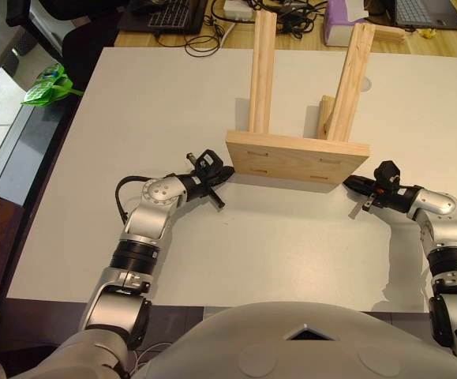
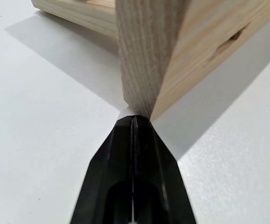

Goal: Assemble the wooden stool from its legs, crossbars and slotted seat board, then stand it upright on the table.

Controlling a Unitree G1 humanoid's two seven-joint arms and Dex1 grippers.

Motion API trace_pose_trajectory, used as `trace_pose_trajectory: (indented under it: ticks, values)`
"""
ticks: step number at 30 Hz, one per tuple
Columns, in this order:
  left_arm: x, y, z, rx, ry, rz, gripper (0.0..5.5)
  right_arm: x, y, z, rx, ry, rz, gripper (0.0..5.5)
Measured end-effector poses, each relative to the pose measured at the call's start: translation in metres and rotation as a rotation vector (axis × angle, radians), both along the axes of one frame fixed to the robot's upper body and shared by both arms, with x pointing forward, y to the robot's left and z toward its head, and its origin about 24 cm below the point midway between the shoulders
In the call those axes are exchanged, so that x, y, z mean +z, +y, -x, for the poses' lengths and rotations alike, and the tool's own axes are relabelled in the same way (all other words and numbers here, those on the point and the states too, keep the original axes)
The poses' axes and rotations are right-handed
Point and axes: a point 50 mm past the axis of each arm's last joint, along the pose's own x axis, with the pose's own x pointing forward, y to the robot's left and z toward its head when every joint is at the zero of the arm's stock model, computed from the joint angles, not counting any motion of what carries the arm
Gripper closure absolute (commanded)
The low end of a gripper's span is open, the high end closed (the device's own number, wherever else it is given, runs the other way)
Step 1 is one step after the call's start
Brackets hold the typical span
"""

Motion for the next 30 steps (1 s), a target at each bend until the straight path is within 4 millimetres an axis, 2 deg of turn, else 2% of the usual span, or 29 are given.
trace_pose_trajectory:
  ticks: [9, 15, 18, 21, 24, 30]
  values:
    - [0.002, -0.001, 0.005, -0.003, 0.017, 0.029, 5.50, 0.008, -0.001, 0.007, 0.018, 0.010, 0.011, 5.49]
    - [0.005, -0.003, 0.012, -0.002, 0.047, 0.046, 5.50, 0.028, -0.004, 0.012, 0.009, -0.014, -0.027, 5.49]
    - [0.015, -0.002, 0.015, -0.004, 0.044, 0.064, 5.50, 0.039, -0.005, 0.013, 0.014, -0.036, -0.033, 5.49]
    - [0.032, 0.000, 0.015, -0.003, 0.010, 0.086, 5.50, 0.041, -0.003, 0.018, 0.013, -0.021, -0.046, 5.49]
    - [0.039, 0.002, 0.014, 0.007, 0.006, 0.097, 5.50, 0.044, -0.002, 0.020, 0.014, -0.017, -0.058, 5.49]
    - [0.056, 0.005, 0.014, 0.022, -0.022, 0.130, 5.50, 0.064, 0.000, 0.026, 0.033, -0.048, -0.071, 5.49]
